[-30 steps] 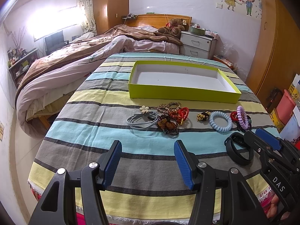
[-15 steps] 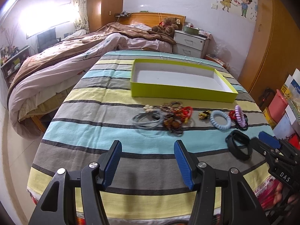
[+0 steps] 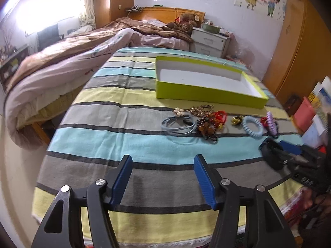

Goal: Organize jewelry
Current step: 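Grasp the black watch band with the right tool and lift it, then grasp the grey flower hair tie with the left tool while the right tool holds the band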

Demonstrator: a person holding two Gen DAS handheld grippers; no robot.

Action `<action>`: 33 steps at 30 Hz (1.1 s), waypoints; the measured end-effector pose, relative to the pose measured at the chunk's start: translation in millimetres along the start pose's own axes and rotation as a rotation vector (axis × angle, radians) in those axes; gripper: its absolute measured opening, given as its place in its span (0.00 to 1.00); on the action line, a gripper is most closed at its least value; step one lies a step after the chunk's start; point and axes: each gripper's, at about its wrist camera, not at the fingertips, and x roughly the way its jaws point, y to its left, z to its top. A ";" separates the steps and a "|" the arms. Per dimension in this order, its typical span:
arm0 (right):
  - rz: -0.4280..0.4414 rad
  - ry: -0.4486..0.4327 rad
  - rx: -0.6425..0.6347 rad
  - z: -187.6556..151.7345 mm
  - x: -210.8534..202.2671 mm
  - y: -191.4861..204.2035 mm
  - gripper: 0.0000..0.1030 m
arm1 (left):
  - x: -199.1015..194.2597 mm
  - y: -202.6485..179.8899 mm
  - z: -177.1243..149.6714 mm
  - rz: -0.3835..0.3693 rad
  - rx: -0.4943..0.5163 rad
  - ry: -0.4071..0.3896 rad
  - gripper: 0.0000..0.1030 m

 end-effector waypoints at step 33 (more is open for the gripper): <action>0.051 -0.065 0.105 9.4 -3.2 -6.5 0.16 | 62.8 -6.5 59.8 -0.011 0.117 0.051 0.59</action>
